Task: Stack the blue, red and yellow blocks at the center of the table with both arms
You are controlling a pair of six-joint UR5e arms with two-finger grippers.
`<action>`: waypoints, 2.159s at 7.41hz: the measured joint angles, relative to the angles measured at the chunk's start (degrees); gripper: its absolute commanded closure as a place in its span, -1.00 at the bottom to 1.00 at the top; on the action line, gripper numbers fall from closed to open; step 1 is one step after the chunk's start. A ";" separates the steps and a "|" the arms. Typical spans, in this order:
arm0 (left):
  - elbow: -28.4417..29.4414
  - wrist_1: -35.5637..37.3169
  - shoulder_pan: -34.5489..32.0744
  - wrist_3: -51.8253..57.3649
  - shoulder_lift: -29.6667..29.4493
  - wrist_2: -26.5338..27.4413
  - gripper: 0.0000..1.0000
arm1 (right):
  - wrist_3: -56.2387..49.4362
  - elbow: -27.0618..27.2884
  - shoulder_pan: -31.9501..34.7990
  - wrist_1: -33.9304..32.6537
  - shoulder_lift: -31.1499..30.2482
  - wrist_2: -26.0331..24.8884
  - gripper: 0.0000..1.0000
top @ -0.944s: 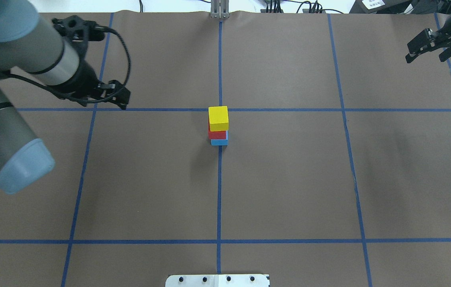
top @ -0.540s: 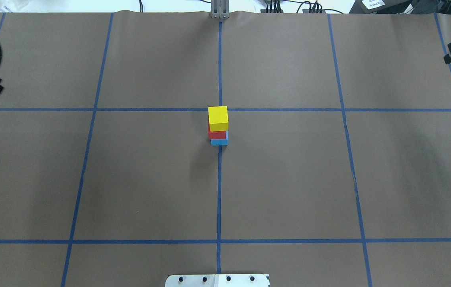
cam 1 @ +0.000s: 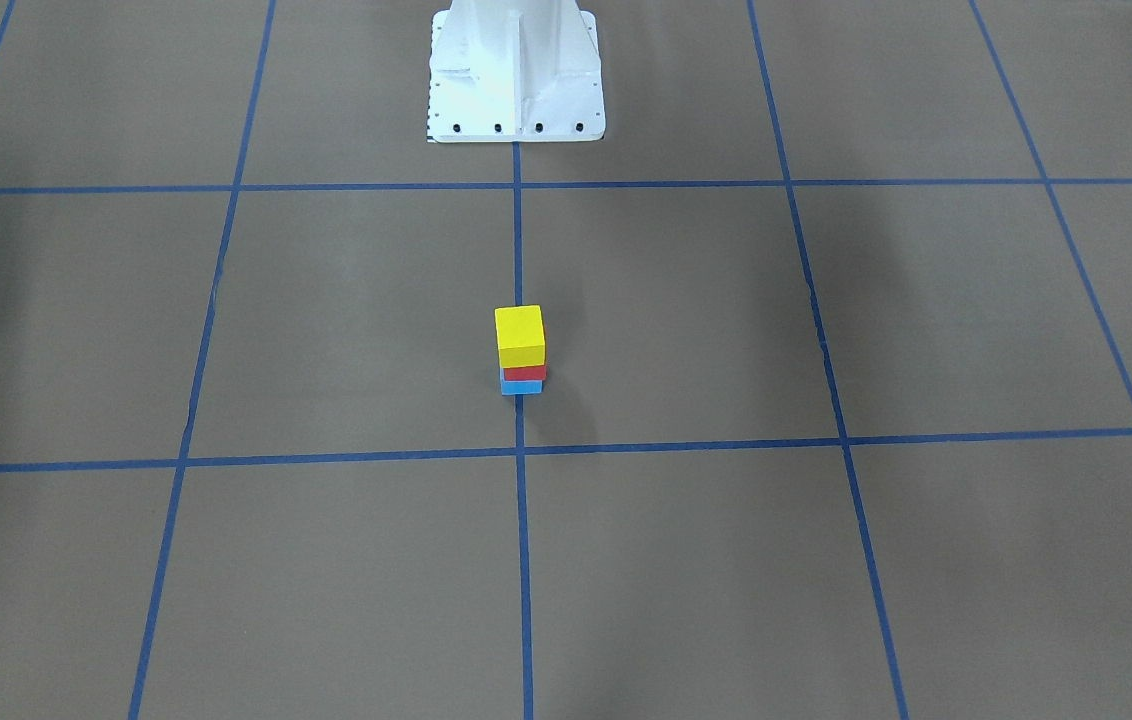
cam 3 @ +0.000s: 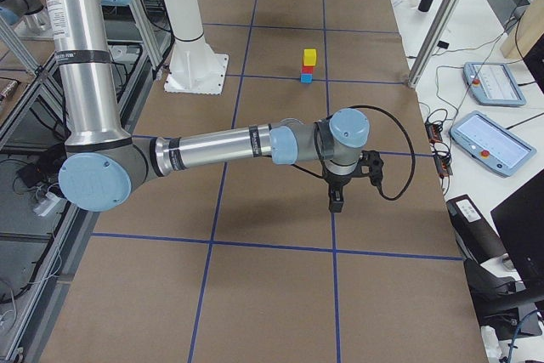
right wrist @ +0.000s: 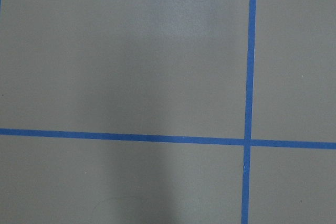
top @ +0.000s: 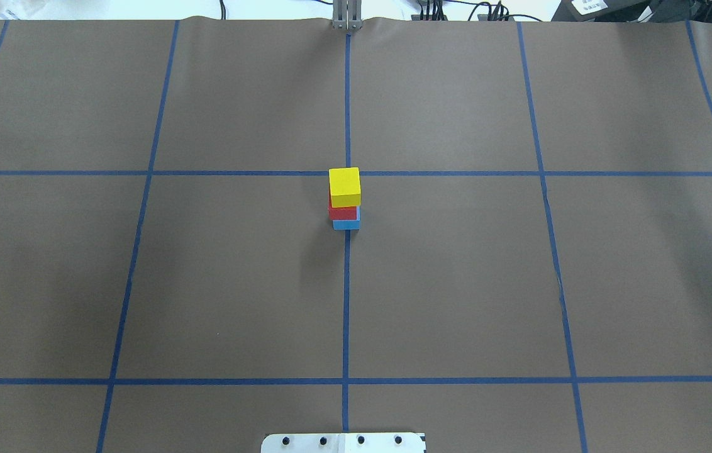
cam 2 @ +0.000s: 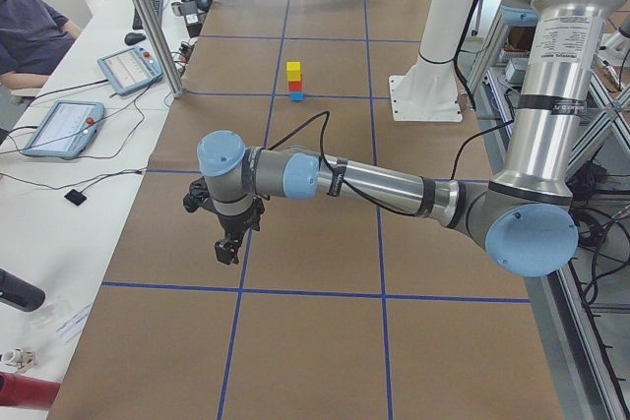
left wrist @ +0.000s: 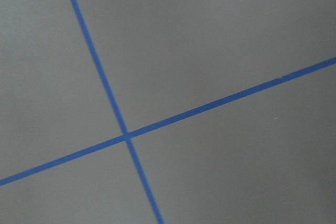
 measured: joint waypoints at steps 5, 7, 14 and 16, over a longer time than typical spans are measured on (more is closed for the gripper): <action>5.91 -8.25 -0.62 -5.97 0.93 -0.06 -0.99 | -0.38 0.70 2.08 -0.42 -4.05 0.36 -0.99; 6.00 -8.21 -0.56 -7.03 0.94 -0.13 -0.99 | -0.40 0.99 3.31 -2.76 -4.36 0.39 -0.99; 5.84 -8.24 -0.55 -7.18 1.31 -0.14 -0.99 | -0.29 2.84 4.99 -6.50 -5.32 -1.57 -0.99; 5.93 -8.23 -0.55 -7.16 1.23 -0.14 -0.99 | -0.32 2.83 4.97 -6.14 -6.26 -1.65 -0.99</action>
